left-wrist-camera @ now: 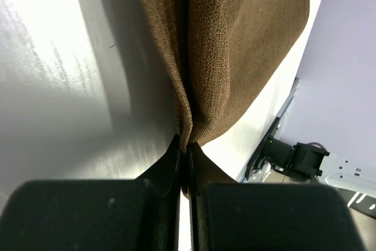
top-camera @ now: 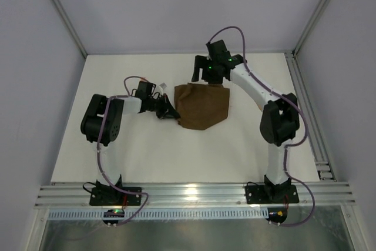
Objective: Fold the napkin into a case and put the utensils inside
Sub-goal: Turn over the upper triangle folded napkin at the center of the board.
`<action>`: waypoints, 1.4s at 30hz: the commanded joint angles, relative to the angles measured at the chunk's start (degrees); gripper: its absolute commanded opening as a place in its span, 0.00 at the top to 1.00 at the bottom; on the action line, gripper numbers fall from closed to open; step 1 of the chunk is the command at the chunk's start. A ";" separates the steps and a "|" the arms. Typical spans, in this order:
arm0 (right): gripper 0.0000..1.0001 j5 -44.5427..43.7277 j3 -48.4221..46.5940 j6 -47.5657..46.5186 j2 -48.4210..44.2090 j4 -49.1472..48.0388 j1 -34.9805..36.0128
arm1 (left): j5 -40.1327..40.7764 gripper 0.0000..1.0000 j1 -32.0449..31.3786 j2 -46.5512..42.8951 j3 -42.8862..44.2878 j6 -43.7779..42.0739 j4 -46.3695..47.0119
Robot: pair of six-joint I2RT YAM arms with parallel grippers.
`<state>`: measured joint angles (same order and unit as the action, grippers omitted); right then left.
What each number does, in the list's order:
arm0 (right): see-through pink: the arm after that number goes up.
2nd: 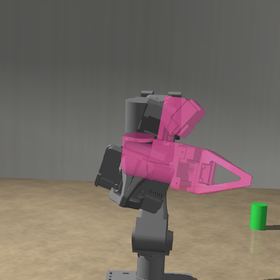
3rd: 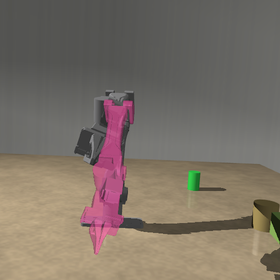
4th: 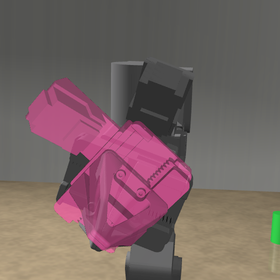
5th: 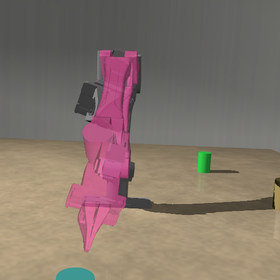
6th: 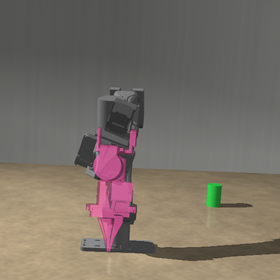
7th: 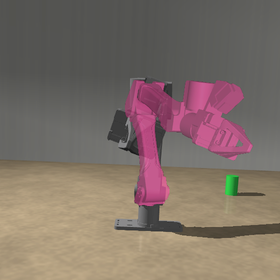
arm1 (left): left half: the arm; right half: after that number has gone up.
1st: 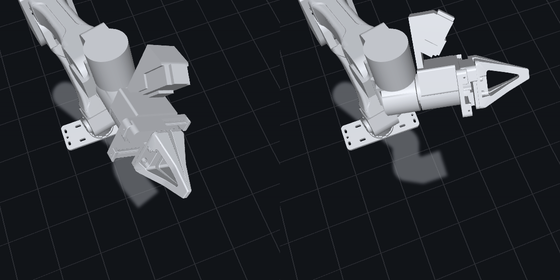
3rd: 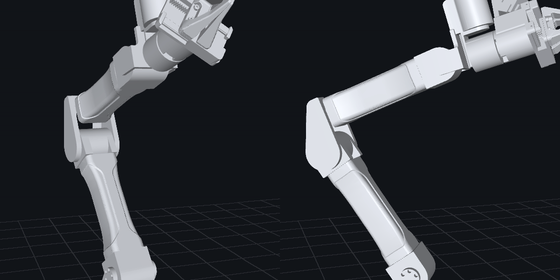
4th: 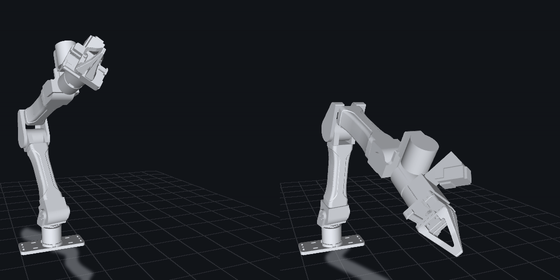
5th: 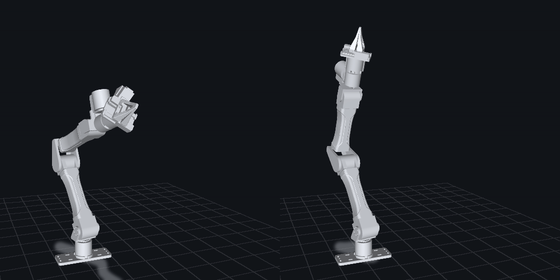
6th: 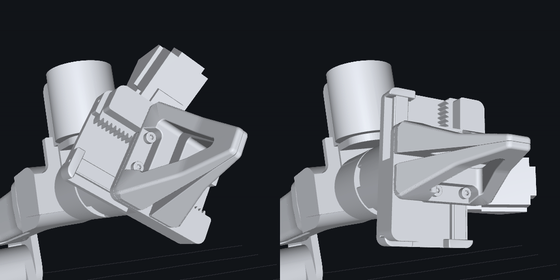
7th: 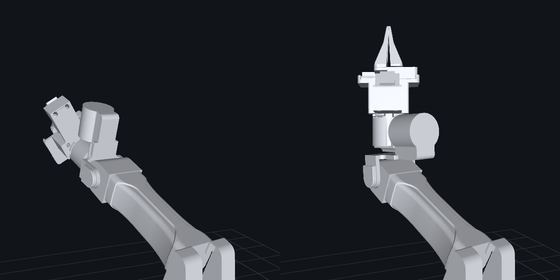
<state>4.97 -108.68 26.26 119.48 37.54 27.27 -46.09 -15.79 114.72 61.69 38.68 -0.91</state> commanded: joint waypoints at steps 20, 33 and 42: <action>0.14 10.57 46.71 -7.19 -15.69 -24.60 -8.02 | -4.28 0.98 4.63 0.33 -1.05 0.44 0.99; 0.51 22.36 45.94 -2.80 -18.57 -34.12 -5.74 | -5.51 0.99 6.38 -0.02 0.89 -1.06 -2.61; 0.48 20.79 36.18 5.11 -19.81 -21.55 -3.01 | -6.30 0.99 8.06 0.33 2.21 -1.94 -4.63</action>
<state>25.87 -69.45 27.64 102.59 12.67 24.12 -50.57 -8.10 114.83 62.15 38.09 -4.45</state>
